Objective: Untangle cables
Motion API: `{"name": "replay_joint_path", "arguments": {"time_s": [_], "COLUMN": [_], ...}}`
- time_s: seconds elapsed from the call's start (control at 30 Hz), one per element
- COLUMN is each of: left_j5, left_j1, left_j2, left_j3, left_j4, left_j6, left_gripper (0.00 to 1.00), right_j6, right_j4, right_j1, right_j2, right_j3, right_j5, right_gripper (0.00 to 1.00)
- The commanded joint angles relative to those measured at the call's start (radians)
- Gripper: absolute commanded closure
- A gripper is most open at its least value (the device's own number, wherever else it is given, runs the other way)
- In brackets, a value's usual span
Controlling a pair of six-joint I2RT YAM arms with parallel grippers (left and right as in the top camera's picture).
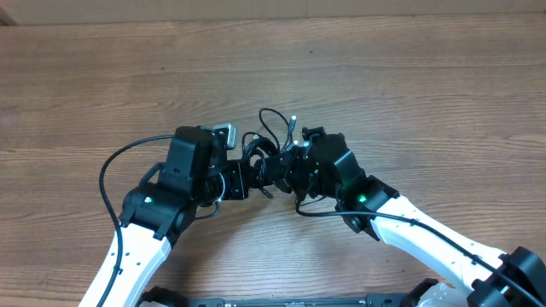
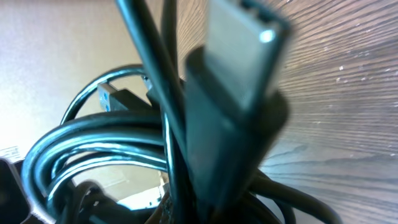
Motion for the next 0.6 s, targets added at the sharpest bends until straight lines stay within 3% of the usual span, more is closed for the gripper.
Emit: {"name": "replay_joint_path", "arguments": {"time_s": [0.0, 0.13, 0.33, 0.43, 0.57], "left_j5": [0.188, 0.268, 0.531, 0.574, 0.524], "left_j1": [-0.027, -0.027, -0.027, -0.027, -0.026], "left_j2": [-0.007, -0.007, -0.007, -0.007, -0.007], "left_j3": [0.030, 0.030, 0.030, 0.030, 0.030], "left_j4": [0.010, 0.054, 0.160, 0.158, 0.146], "left_j6": [0.053, 0.073, 0.261, 0.319, 0.346], "left_gripper": [0.96, 0.96, 0.96, 0.96, 0.96], "right_j6": [-0.034, -0.034, -0.055, -0.060, -0.061], "right_j4": [-0.005, -0.011, -0.033, -0.033, -0.042], "right_j1": [0.003, 0.003, 0.003, 0.003, 0.003], "right_j2": [-0.002, -0.002, -0.002, -0.002, -0.002], "right_j3": [0.013, 0.013, 0.013, 0.013, 0.013], "right_j5": [0.100, 0.103, 0.118, 0.118, 0.117], "right_gripper": [0.96, 0.96, 0.96, 0.96, 0.96]}}
